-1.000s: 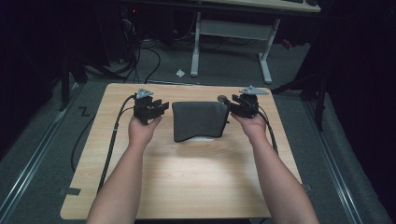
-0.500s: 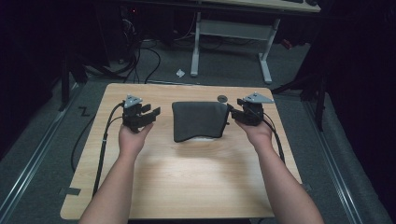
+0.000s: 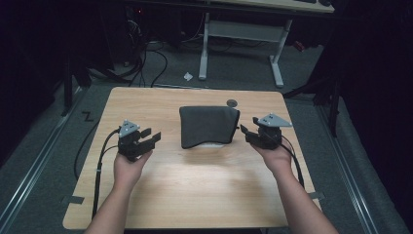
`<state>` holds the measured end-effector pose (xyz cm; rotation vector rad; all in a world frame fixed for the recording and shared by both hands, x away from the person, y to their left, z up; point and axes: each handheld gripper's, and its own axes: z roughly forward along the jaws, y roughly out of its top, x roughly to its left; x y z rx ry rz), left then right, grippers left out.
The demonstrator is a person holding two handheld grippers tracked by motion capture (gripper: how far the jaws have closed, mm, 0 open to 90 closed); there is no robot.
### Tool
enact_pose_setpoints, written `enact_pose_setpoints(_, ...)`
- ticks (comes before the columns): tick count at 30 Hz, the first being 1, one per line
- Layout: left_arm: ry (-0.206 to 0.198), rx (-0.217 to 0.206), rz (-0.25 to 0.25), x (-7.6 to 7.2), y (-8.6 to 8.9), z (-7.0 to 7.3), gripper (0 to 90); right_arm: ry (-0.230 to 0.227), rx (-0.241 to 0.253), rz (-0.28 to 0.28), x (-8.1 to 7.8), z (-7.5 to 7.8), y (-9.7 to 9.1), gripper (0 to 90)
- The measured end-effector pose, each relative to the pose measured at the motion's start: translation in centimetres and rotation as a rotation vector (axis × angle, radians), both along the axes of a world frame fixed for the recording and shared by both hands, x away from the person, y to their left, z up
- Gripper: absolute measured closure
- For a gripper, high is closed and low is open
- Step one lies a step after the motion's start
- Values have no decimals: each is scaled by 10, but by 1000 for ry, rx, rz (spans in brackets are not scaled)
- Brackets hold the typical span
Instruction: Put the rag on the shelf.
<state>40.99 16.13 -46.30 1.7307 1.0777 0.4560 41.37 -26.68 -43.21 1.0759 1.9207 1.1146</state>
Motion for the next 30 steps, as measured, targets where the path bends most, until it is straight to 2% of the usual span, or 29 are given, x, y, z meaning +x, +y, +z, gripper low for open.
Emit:
enact_pose_setpoints(2, -5, 16, -9, -11, 1, -4, 511, -13, -11, 4, -11, -3, 1, 426)
enact_pose_setpoints(5, 1, 21, -34, -27, 2, -11, 504, 19, -37, 11, -27, -7, 4, 406)
enact_pose_setpoints(7, 4, 33, -53, -38, 2, -17, 504, -10, -31, 19, -40, -13, 6, 408)
enact_pose_setpoints(9, 18, 37, -76, -49, 1, -24, 501, -1, -49, 26, -52, -18, 9, 407)
enact_pose_setpoints(12, 34, 69, -104, -66, -2, -35, 495, 30, -45, 50, -68, -32, 14, 403)
enact_pose_setpoints(14, 37, 90, -121, -76, -3, -41, 492, 36, -63, 69, -78, -43, 17, 403)
enact_pose_setpoints(16, 31, 130, -116, -84, -3, -45, 487, 59, -58, 79, -87, -53, 21, 399)
enact_pose_setpoints(18, 37, 121, -109, -93, -1, -49, 487, 87, -40, 94, -96, -63, 25, 377)
enact_pose_setpoints(20, 67, 94, -124, -103, -1, -55, 486, 102, -43, 101, -104, -71, 28, 368)
enact_pose_setpoints(21, 81, 98, -143, -107, -4, -58, 481, 103, -29, 92, -109, -75, 28, 366)
enact_pose_setpoints(22, 80, 118, -164, -110, -7, -59, 477, 106, -13, 90, -114, -79, 28, 365)
enact_pose_setpoints(24, 68, 151, -184, -111, -12, -59, 476, 103, -50, 101, -120, -85, 29, 365)
enact_pose_setpoints(25, 66, 140, -183, -110, -13, -59, 475, 98, -67, 102, -121, -85, 29, 366)
enact_pose_setpoints(27, 77, 127, -179, -106, -12, -60, 474, 97, -69, 85, -118, -85, 28, 362)
enact_pose_setpoints(30, 88, 131, -178, -106, -9, -62, 471, 118, -43, 81, -115, -87, 26, 355)
